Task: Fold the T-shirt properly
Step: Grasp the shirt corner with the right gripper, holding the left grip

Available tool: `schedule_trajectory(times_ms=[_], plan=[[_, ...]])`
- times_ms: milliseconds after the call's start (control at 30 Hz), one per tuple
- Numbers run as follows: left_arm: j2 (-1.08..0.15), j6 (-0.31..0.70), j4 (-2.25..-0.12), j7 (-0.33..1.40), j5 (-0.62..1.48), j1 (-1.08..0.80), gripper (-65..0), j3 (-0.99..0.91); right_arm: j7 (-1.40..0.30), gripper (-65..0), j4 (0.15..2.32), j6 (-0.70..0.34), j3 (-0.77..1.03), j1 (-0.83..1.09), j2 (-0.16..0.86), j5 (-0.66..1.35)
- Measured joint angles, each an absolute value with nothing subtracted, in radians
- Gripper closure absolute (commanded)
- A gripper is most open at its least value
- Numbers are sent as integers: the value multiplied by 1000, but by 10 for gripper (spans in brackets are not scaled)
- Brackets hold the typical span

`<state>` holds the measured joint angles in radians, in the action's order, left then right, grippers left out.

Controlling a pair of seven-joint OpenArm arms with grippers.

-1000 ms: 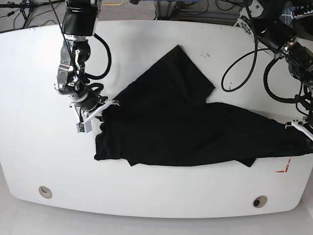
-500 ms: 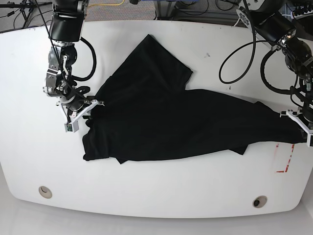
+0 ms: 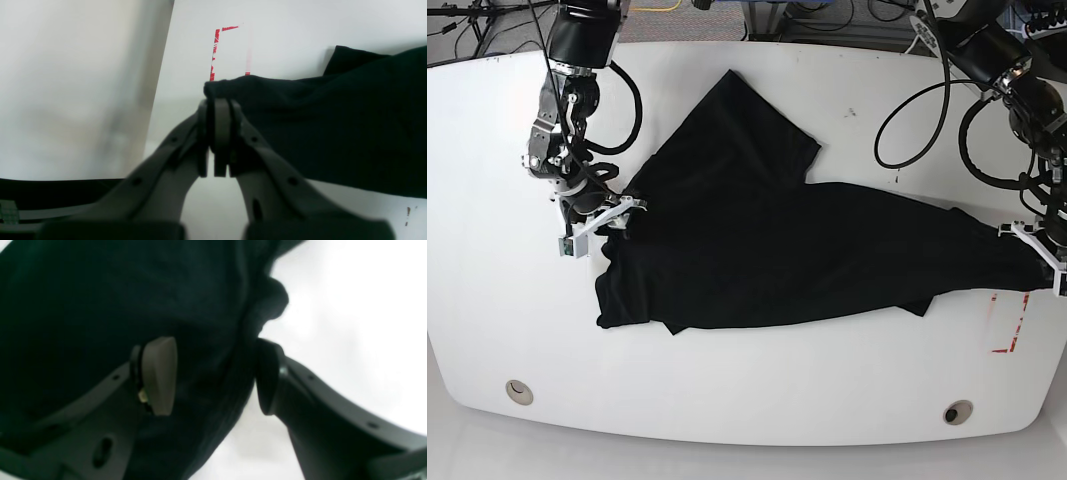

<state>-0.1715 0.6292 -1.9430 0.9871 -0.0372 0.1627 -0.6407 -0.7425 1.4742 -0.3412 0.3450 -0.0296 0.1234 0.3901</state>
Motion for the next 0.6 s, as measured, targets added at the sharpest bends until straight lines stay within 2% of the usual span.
schedule_trajectory(times_ms=[233,600], plan=[[-170,629,-1943,987,-36,163,0,-638,-745,-352,1476,-340,406,17,90,410],[-170,629,-1943,987,-36,163,0,-638,-719,-350,1479,-343,405,102,83,637]])
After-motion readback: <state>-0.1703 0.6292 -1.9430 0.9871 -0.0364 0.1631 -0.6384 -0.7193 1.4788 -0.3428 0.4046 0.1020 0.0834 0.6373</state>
